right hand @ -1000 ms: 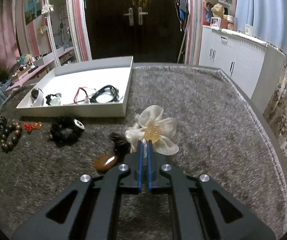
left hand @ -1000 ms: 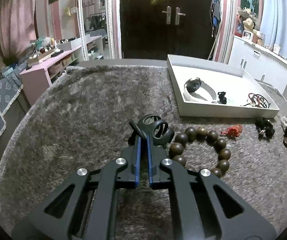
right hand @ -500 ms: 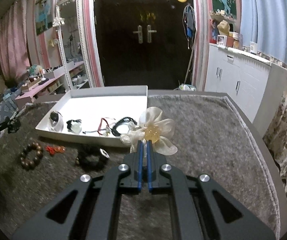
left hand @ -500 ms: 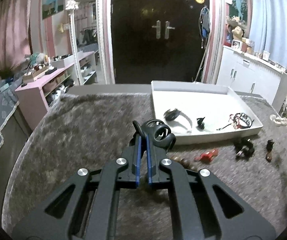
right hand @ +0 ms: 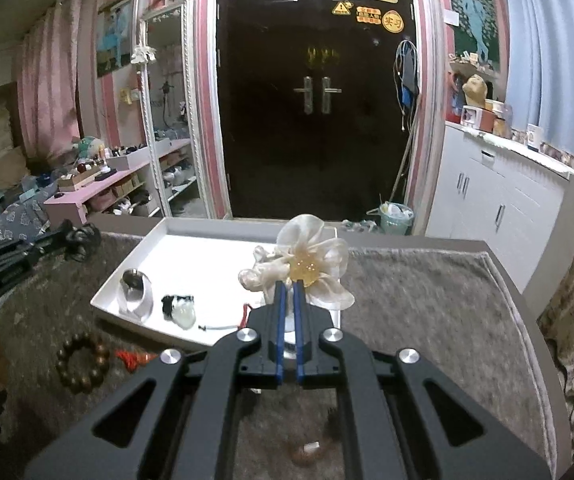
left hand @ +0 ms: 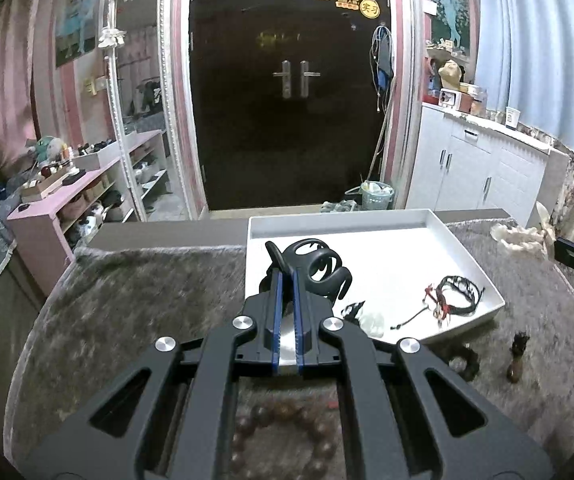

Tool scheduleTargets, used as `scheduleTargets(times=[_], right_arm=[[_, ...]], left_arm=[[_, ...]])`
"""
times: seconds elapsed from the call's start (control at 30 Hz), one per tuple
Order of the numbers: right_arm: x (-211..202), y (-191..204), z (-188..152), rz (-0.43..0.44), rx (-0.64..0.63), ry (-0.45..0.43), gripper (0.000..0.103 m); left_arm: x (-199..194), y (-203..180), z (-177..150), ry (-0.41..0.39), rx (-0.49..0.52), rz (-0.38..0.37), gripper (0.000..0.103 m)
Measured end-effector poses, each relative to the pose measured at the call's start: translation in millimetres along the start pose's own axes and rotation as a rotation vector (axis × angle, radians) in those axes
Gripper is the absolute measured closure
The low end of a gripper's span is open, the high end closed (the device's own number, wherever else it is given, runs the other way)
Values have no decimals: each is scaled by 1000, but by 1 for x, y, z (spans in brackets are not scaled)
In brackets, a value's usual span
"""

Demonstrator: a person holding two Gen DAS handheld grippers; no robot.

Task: Organize jewelry
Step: 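Carry the hair clip and white flower into the tray with both tools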

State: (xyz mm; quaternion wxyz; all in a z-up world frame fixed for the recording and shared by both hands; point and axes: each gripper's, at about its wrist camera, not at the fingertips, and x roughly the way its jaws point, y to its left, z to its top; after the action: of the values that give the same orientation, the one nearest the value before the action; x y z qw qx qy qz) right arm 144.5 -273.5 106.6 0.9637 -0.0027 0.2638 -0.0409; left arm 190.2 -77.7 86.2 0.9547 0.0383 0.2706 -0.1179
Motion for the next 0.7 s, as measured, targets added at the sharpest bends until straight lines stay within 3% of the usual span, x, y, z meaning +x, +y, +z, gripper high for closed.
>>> scheduleTargets(times=[0.4, 0.7], right_arm=[[70, -1, 24, 19, 22, 24, 100], [137, -4, 13, 27, 37, 130, 100]], left_arm=[[73, -16, 16, 47, 8, 7, 100], [121, -20, 9, 106, -8, -2, 100]])
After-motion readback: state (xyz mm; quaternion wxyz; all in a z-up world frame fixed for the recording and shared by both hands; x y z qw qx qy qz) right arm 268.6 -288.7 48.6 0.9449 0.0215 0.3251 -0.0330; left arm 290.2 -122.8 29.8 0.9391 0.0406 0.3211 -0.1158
